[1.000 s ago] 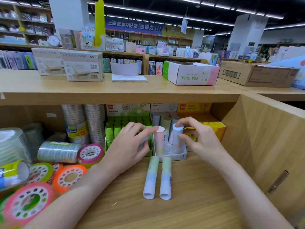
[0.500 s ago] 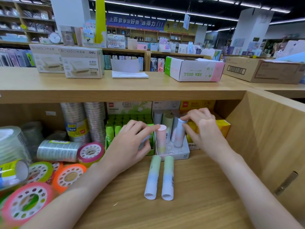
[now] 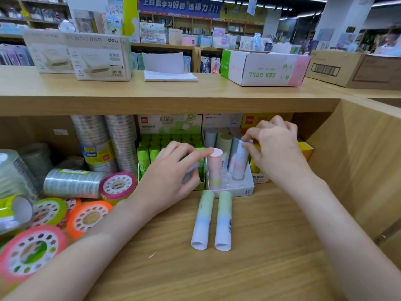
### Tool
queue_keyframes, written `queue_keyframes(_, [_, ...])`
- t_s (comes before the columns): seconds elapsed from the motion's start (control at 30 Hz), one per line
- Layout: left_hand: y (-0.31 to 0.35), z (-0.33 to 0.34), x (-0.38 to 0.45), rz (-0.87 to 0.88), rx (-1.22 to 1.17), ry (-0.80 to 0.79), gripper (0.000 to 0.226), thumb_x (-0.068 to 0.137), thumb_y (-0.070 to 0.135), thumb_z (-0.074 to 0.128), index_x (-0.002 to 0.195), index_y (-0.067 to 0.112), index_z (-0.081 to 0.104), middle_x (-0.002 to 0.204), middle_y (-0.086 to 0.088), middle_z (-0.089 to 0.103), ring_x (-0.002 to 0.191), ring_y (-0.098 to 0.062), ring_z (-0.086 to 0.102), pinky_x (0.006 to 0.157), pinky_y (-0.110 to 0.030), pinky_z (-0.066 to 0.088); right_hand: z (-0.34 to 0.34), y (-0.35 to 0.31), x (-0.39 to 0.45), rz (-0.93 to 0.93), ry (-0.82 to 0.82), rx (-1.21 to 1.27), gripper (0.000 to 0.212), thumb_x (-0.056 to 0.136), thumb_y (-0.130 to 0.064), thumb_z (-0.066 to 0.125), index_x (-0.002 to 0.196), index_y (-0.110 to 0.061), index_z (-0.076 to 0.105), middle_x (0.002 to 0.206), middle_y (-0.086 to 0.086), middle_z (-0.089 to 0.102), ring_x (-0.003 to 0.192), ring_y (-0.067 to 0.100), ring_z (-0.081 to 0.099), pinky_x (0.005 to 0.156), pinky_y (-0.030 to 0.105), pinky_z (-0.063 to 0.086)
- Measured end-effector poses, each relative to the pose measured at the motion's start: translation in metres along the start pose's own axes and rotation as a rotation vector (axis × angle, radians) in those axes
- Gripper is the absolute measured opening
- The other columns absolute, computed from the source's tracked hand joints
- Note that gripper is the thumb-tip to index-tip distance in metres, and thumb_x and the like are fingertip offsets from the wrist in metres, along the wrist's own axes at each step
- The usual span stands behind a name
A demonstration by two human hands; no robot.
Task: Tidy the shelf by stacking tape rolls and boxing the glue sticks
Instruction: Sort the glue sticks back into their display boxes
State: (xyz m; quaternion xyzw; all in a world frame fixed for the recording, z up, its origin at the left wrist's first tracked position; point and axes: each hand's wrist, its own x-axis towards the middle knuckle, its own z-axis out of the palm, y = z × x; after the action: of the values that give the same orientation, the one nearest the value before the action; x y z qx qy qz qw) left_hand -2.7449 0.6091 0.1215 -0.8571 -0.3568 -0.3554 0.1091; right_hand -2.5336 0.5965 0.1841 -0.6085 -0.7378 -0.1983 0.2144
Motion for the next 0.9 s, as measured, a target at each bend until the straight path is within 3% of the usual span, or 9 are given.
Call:
queue_keyframes(0.17, [0.001,-0.002,0.000,0.001,-0.004,-0.001,0.043,0.086,0.020,0.043,0.128,0.019,0.052,0.097,-0.002,0.056,0.092,-0.017,0.045,0.077,-0.034,0.044,-0.002,0.005,0.003,0.011,-0.033,0.075,0.019,0.092,-0.026,0.053,0.104,-0.020,0.065,0.104,0.004,0.059,0.105,0.025,0.040,0.097,0.040,0.023])
queue_keyframes(0.37, [0.002,-0.002,0.000,-0.010,-0.008,0.004,0.044,0.085,0.019,0.043,0.127,0.017,0.055,0.096,-0.002,0.057,0.091,-0.019,0.045,0.078,-0.033,0.040,0.006,0.009,-0.001,-0.005,0.026,0.204,0.014,0.089,-0.018,0.057,0.100,-0.012,0.063,0.096,0.009,0.059,0.092,0.023,0.041,0.089,0.041,0.032])
queue_keyframes(0.5, [0.002,-0.002,0.000,-0.013,0.004,-0.005,0.044,0.085,0.021,0.042,0.127,0.017,0.054,0.096,-0.002,0.056,0.091,-0.019,0.045,0.077,-0.035,0.043,0.002,0.013,-0.002,0.009,0.045,0.264,0.013,0.089,-0.016,0.056,0.100,-0.012,0.062,0.086,-0.001,0.049,0.090,0.017,0.035,0.088,0.044,0.036])
queue_keyframes(0.67, [0.003,-0.003,0.000,-0.016,0.015,-0.014,0.044,0.086,0.021,0.041,0.127,0.017,0.054,0.096,-0.002,0.056,0.091,-0.019,0.045,0.076,-0.035,0.043,0.006,0.008,-0.005,-0.016,0.041,0.278,0.013,0.089,-0.015,0.057,0.099,-0.011,0.063,0.095,0.006,0.058,0.100,0.025,0.044,0.088,0.042,0.037])
queue_keyframes(0.9, [0.003,-0.003,0.001,-0.015,0.017,-0.010,0.044,0.085,0.020,0.042,0.127,0.017,0.055,0.095,-0.002,0.056,0.090,-0.019,0.045,0.076,-0.034,0.042,0.006,-0.003,-0.004,-0.019,0.022,0.186,0.014,0.085,-0.028,0.062,0.093,-0.016,0.065,0.100,0.004,0.059,0.102,0.024,0.047,0.091,0.040,0.031])
